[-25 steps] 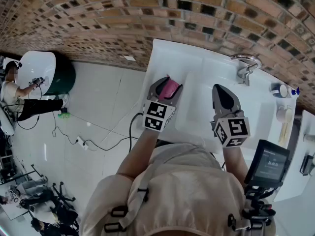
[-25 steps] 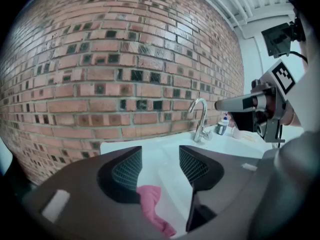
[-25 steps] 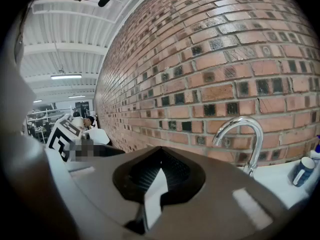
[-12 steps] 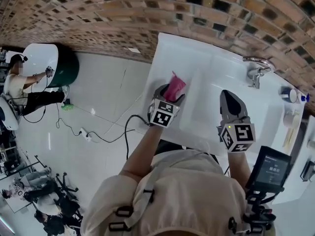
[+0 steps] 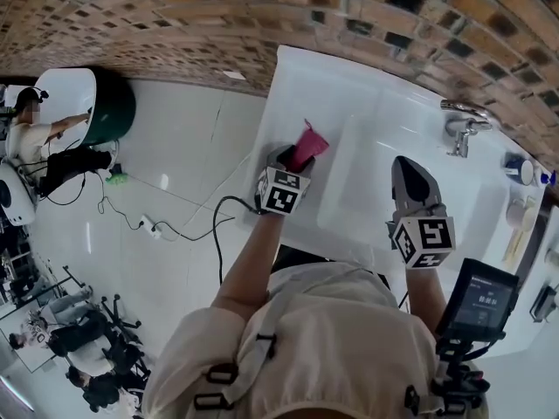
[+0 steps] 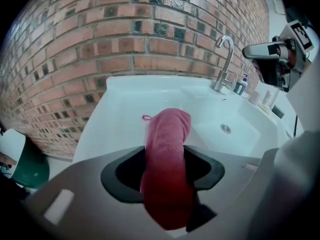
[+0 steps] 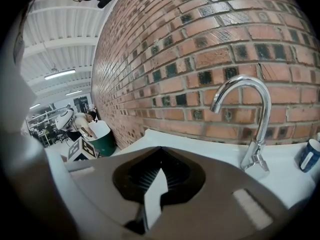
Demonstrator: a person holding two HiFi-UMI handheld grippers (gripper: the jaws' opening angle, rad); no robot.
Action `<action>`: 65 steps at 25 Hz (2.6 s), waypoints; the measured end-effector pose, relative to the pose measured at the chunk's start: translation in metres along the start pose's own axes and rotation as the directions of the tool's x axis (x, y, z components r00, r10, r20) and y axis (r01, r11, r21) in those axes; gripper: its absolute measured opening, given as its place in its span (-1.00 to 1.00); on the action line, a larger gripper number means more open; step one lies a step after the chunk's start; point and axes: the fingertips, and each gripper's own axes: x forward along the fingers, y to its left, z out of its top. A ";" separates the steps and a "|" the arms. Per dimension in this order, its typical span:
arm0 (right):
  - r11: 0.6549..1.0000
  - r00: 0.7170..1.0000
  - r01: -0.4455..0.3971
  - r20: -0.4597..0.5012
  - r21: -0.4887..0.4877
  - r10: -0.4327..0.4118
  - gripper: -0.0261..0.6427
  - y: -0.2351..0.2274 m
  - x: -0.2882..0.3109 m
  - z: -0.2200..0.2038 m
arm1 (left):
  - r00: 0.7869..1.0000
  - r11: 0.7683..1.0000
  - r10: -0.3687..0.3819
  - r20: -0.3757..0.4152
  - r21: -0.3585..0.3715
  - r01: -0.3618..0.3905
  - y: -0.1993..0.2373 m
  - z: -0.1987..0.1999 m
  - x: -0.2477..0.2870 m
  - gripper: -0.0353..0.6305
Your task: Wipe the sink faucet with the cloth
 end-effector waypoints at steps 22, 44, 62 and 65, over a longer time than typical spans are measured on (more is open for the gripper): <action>0.991 0.981 0.135 0.139 -0.011 -0.132 -0.96 -0.038 -0.065 0.044 | 0.905 0.961 -0.259 0.337 0.183 0.207 -0.112 0.219 -0.061 -0.56; 0.974 0.957 0.222 0.182 0.040 -0.225 -0.96 -0.099 -0.133 0.044 | 0.799 0.876 -0.415 0.434 0.430 0.221 -0.272 0.348 -0.054 -0.56; 0.980 0.965 0.195 0.170 0.032 -0.198 -0.96 -0.091 -0.125 0.042 | 0.895 0.956 -0.261 0.362 0.228 0.186 -0.203 0.294 -0.018 -0.56; 0.979 0.963 0.199 0.178 0.033 -0.202 -0.96 -0.091 -0.128 0.044 | 0.848 0.939 -0.282 0.449 0.310 0.148 -0.221 0.325 -0.049 -0.56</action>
